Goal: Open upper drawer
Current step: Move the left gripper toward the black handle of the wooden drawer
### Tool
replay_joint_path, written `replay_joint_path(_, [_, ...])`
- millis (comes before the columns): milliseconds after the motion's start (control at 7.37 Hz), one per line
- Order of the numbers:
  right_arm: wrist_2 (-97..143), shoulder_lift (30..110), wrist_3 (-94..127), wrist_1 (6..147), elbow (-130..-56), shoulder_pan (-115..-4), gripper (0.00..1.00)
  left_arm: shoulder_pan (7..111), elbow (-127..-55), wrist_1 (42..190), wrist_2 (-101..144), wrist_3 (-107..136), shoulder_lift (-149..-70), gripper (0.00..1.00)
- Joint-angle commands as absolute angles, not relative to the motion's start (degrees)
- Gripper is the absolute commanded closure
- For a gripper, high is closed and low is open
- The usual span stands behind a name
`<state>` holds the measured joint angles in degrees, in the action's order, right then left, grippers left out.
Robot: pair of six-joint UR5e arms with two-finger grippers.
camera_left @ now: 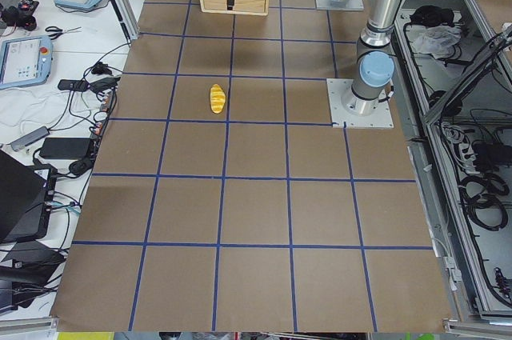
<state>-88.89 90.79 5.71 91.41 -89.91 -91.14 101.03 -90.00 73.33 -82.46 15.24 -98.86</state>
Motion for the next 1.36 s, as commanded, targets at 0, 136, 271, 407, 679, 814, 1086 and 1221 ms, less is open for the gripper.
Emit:
replay_joint_path(0, [-88.9, 90.8, 5.7, 91.4, -89.9, -91.1, 0.00, 104.0, -90.0, 68.8, -82.3, 17.2, -100.9, 0.00])
replay_joint_path(136, [-88.9, 90.8, 5.7, 91.4, -89.9, -91.1, 0.00, 104.9, -90.0, 68.0, -81.6, 17.3, -101.5, 0.00])
replay_joint_path(271, [-88.9, 90.8, 5.7, 91.4, -89.9, -91.1, 0.00, 105.7, -90.0, 66.6, -78.1, 19.8, -102.4, 0.00])
replay_joint_path(407, [-88.9, 90.8, 5.7, 91.4, -89.9, -91.1, 0.00, 106.6, -90.0, 63.4, -77.9, 22.0, -103.6, 0.00])
replay_joint_path(679, [-88.9, 90.8, 5.7, 91.4, -89.9, -91.1, 0.00, 109.6, -90.0, 59.8, -77.9, 25.3, -106.2, 0.00])
replay_joint_path(814, [-88.9, 90.8, 5.7, 91.4, -89.8, -91.1, 0.00, 110.6, -89.8, 58.6, -77.5, 27.0, -107.4, 0.00])
replay_joint_path(1086, [-88.9, 90.8, 5.7, 91.4, -89.9, -91.1, 0.00, 111.4, -88.4, 58.6, -75.8, 28.6, -108.5, 0.00])
replay_joint_path(1221, [-88.9, 90.8, 5.7, 91.4, -89.9, -91.1, 0.00, 112.1, -87.5, 58.6, -75.7, 30.4, -109.2, 0.00])
